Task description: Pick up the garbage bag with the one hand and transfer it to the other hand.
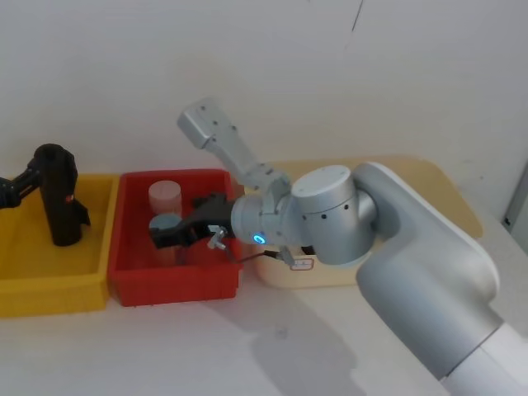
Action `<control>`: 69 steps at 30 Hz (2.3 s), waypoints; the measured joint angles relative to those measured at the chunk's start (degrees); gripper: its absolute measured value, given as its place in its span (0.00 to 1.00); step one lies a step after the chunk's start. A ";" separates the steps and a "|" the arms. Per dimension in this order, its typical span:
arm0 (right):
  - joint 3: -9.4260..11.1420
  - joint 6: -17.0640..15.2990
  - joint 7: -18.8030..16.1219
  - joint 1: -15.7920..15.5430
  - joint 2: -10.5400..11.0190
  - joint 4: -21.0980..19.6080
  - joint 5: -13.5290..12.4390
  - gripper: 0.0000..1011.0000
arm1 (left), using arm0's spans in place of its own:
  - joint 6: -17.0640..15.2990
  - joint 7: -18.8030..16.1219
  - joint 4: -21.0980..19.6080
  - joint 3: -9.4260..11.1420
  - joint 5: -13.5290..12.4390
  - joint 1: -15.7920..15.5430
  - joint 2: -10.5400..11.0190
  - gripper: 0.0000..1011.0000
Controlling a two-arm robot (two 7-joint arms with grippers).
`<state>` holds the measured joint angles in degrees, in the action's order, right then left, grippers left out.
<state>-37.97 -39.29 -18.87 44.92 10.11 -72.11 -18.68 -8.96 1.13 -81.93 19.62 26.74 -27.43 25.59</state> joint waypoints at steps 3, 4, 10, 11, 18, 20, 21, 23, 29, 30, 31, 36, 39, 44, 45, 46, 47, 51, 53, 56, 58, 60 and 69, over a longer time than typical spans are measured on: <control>-0.19 0.59 0.29 0.79 -1.17 2.24 0.44 0.99 | 0.00 0.00 0.00 0.00 0.00 0.00 0.00 0.99; -0.21 0.67 0.32 0.92 -1.40 2.67 0.49 0.99 | 0.00 0.00 0.00 0.00 0.00 0.00 0.00 0.99; -0.26 1.73 0.70 2.31 -3.31 6.44 1.00 0.99 | 0.00 0.00 0.00 0.00 0.00 -0.01 0.00 0.99; -0.23 1.81 0.73 2.48 -3.54 6.94 1.03 0.99 | 0.00 0.00 0.00 0.00 0.00 -0.01 0.00 0.99; -0.04 3.12 1.10 4.05 -5.50 11.46 1.50 0.99 | 0.00 0.01 0.00 0.00 0.00 -0.01 0.00 0.99; -0.04 3.50 1.14 4.46 -6.02 12.78 1.68 0.99 | 0.00 0.01 0.00 0.00 0.00 -0.01 0.00 0.99; -0.03 3.64 1.16 4.63 -6.22 13.45 1.76 0.99 | 0.00 0.01 0.00 0.00 0.00 -0.01 0.00 0.99; -0.05 4.03 1.19 4.97 -6.68 14.78 1.96 0.99 | 0.00 0.01 0.00 0.01 0.00 -0.01 0.00 0.99; -0.10 5.19 1.31 5.91 -7.81 18.40 2.51 0.99 | 0.00 0.01 0.00 0.01 0.00 -0.01 0.00 0.99; -0.12 5.49 1.34 6.13 -8.09 19.26 2.65 0.99 | 0.00 0.01 0.00 0.01 0.00 -0.01 0.00 0.99; -0.12 5.66 1.36 6.26 -8.23 19.74 2.71 0.99 | 0.00 0.01 0.00 0.00 0.00 -0.01 0.00 0.99; -0.13 6.49 1.38 6.86 -8.95 22.25 3.13 0.99 | 0.00 0.01 0.00 0.00 0.00 -0.01 0.00 0.99; -0.15 6.98 1.38 7.23 -9.38 23.65 3.34 0.96 | 0.00 0.01 0.00 0.01 0.00 -0.01 0.00 0.99; -0.17 7.37 1.38 7.52 -9.68 24.78 3.51 0.88 | 0.00 0.01 0.00 0.01 0.00 -0.01 0.00 0.99; -0.17 7.48 1.38 7.59 -9.78 25.11 3.56 0.85 | 0.00 0.01 0.00 0.01 0.00 -0.01 0.00 0.99; -0.17 7.60 1.38 7.67 -9.85 25.37 3.59 0.81 | 0.00 0.01 0.00 0.01 0.00 -0.01 0.00 0.99; -0.17 7.60 1.38 7.67 -9.85 25.37 3.59 0.79 | 0.00 0.01 0.00 0.01 0.00 -0.01 0.00 0.99; -0.17 7.84 1.36 7.86 -10.06 26.07 3.69 0.68 | 0.00 0.01 0.00 0.00 0.00 -0.01 0.00 0.99; -0.17 7.93 1.35 7.91 -10.13 26.28 3.73 0.66 | 0.00 0.01 0.00 0.01 0.00 0.00 0.00 0.99; -0.08 7.90 1.34 7.91 -10.13 26.23 3.74 0.66 | 0.00 0.01 0.00 0.00 0.00 -0.01 0.00 0.99; 0.21 7.65 1.34 7.78 -9.98 25.67 3.71 0.66 | 0.00 0.01 0.00 0.01 0.00 -0.01 0.00 0.99; 0.51 7.37 1.34 7.61 -9.84 25.15 3.62 0.66 | 0.00 0.01 0.00 0.00 0.00 -0.01 0.00 0.99; 4.13 4.10 1.03 6.60 -7.83 19.22 1.21 0.66 | 0.00 0.01 0.00 0.00 0.00 -0.01 0.00 0.99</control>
<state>-33.84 -35.19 -17.84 51.52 2.28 -52.89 -17.47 -8.97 1.14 -81.93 19.62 26.74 -27.44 25.60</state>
